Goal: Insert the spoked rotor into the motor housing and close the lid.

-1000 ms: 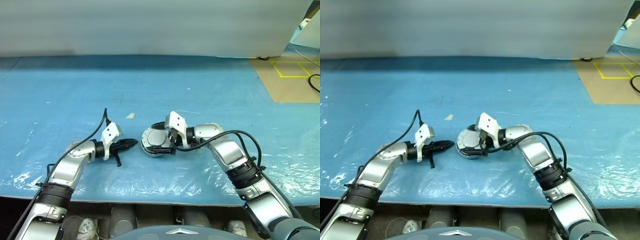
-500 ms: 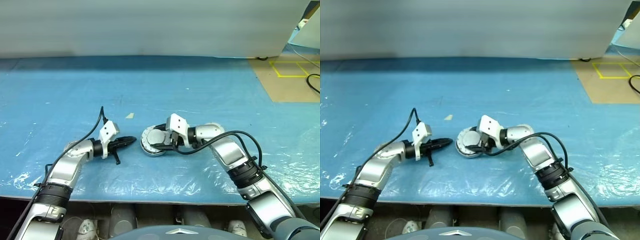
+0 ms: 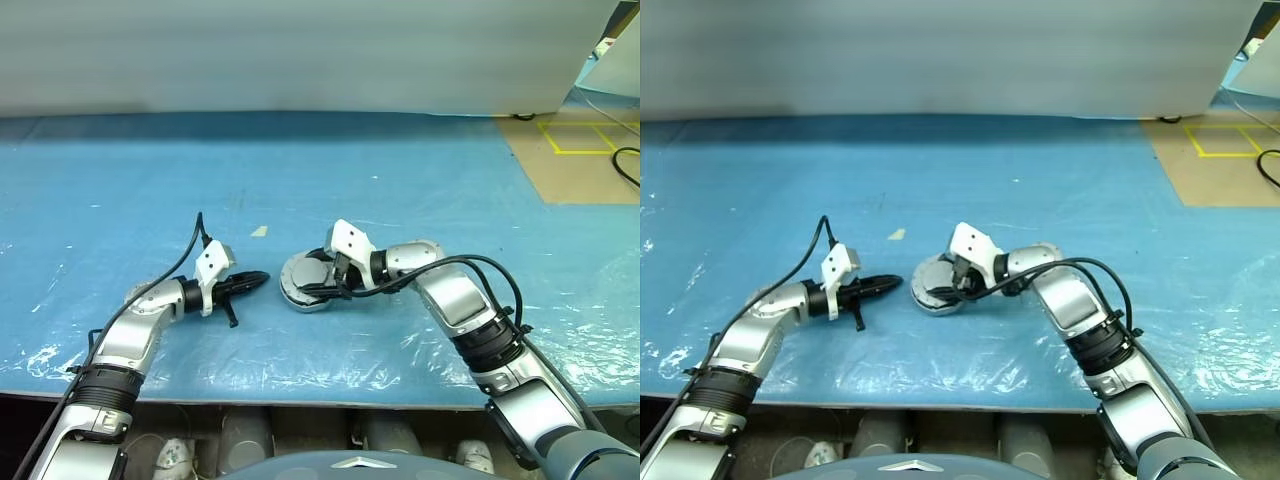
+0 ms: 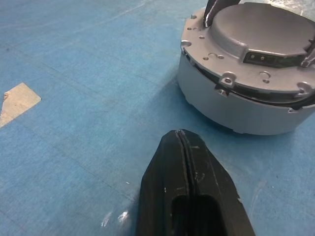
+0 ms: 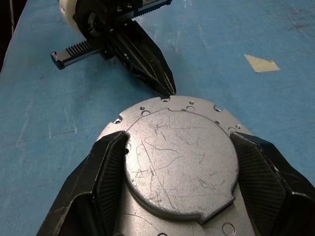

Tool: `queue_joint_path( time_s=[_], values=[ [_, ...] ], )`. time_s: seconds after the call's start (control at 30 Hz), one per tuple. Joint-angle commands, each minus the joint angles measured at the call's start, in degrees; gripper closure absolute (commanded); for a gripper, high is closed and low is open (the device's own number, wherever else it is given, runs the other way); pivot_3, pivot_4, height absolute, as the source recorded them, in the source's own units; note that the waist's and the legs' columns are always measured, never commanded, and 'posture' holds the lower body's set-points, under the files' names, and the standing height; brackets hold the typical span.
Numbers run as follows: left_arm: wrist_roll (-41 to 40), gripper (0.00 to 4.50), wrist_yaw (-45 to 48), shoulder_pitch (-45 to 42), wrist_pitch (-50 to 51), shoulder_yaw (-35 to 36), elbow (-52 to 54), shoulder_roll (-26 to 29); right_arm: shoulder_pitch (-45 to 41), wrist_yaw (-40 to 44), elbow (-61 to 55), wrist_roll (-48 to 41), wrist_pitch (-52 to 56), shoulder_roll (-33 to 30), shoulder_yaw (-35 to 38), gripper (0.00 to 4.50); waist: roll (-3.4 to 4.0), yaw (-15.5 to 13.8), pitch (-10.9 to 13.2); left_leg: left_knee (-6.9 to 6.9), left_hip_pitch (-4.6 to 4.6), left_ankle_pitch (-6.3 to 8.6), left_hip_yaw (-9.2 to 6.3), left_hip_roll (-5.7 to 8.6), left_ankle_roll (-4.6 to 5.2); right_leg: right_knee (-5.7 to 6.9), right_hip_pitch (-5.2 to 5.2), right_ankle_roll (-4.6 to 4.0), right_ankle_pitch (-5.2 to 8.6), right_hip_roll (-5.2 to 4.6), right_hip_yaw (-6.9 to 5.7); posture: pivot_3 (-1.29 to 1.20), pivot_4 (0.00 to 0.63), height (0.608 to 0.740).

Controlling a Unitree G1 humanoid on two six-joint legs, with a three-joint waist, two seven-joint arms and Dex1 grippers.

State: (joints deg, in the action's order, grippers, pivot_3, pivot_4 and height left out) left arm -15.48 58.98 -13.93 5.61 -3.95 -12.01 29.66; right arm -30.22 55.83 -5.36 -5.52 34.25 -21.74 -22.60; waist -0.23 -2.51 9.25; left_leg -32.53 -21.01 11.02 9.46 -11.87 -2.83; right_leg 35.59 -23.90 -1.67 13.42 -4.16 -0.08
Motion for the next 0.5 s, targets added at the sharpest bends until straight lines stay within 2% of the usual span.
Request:
queue_joint_path(
  time_s=[0.03, 0.23, 0.5],
  values=[
    [-2.4, 4.5, 1.2, -0.7, -1.5, 1.8, 1.4, -0.6, -0.1, -1.4, -1.7, -0.2, 1.4, 0.7, -0.9, 1.5, 0.0, 0.0, 0.0, 0.0, 0.0, 0.0, 0.0, 0.0, 0.0, 0.0, 0.0, 0.0, 0.0, 0.0, 0.0, 0.0, 0.15, 0.74],
    [-7.7, 4.5, 4.5, 0.1, -0.9, 3.4, 5.0, -1.7, 1.0, -5.2, 0.3, 1.1, 1.5, 2.0, -1.5, 1.5, 0.0, 0.1, 0.0, 0.0, 0.02, 0.0, 0.01, 0.0, -0.01, 0.02, 0.0, 0.0, 0.0, 0.0, 0.02, 0.0, 0.15, 0.74],
    [-8.8, 4.5, 7.6, 3.7, -3.5, 4.2, 6.1, -0.4, 2.9, -8.0, 2.0, 2.6, -1.9, 1.5, -1.7, 1.5, 0.0, 0.2, 0.0, 0.0, 0.14, 0.0, 0.03, 0.0, -0.02, 0.08, 0.02, 0.0, 0.0, 0.0, 0.08, 0.0, 0.15, 0.74]
  ],
)
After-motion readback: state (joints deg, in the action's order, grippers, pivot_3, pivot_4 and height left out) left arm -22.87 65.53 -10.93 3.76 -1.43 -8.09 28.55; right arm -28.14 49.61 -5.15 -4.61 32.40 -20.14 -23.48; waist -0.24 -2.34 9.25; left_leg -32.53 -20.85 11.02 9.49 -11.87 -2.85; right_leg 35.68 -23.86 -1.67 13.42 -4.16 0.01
